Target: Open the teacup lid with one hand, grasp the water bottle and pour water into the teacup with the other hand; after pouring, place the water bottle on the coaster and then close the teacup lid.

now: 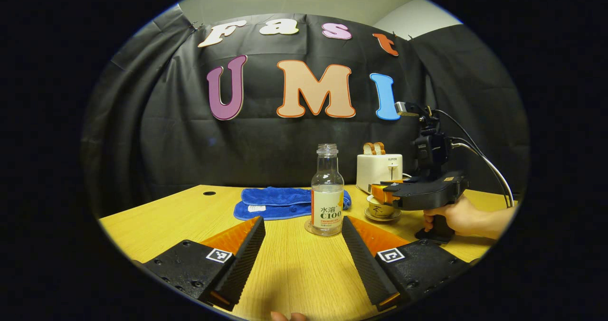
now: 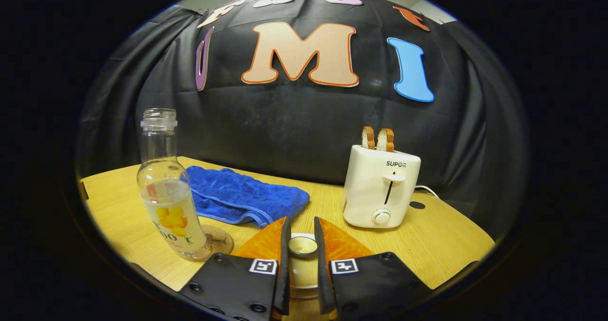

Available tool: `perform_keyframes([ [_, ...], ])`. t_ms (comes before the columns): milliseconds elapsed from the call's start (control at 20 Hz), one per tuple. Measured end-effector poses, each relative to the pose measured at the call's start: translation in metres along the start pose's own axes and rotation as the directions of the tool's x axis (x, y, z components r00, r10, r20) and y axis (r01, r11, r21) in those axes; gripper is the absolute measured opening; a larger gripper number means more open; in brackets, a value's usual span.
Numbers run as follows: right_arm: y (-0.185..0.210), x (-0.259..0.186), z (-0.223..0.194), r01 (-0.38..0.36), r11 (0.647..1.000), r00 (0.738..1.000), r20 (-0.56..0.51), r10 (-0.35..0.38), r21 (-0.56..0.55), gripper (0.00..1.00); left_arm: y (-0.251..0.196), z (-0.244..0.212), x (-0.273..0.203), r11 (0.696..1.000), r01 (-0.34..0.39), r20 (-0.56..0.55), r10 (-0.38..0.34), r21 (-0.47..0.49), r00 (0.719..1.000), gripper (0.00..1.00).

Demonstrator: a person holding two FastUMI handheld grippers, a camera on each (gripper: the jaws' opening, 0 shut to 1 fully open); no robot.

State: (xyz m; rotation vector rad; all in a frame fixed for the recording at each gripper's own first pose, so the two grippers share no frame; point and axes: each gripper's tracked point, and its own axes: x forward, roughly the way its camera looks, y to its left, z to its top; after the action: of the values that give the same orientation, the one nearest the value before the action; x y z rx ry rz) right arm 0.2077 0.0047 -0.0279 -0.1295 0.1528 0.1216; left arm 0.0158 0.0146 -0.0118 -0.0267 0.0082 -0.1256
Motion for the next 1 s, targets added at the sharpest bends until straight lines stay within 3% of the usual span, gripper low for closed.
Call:
perform_keyframes([
  [100, 0.001, 0.0, 0.0, -0.013, 1.0, 1.0, 0.0, 0.013, 0.013, 0.37, 0.004, 0.001, -0.007, 1.0, 0.0, 0.0, 0.0, 0.0, 1.0, 0.95],
  [300, -0.003, -0.001, 0.003, -0.023, 0.998, 0.999, 0.024, 0.022, 0.06, 0.76, 0.004, 0.001, -0.007, 1.0, 0.0, 0.0, 0.0, 0.0, 1.0, 0.94],
  [350, -0.005, -0.002, 0.006, -0.016, 0.997, 0.999, 0.041, 0.013, 0.081, 0.93, 0.004, 0.002, -0.006, 1.0, 0.0, 0.0, 0.0, 0.0, 1.0, 0.94],
  [550, -0.012, -0.008, 0.024, -0.007, 0.993, 0.988, 0.152, -0.011, 0.114, 0.93, 0.005, 0.001, -0.007, 1.0, 0.001, 0.0, -0.001, 0.0, 1.0, 0.94],
  [1000, -0.021, -0.032, 0.017, 0.062, 0.99, 0.987, 0.138, -0.08, 0.129, 0.93, 0.002, -0.001, 0.002, 1.0, -0.005, -0.001, 0.005, -0.001, 1.0, 0.95],
])
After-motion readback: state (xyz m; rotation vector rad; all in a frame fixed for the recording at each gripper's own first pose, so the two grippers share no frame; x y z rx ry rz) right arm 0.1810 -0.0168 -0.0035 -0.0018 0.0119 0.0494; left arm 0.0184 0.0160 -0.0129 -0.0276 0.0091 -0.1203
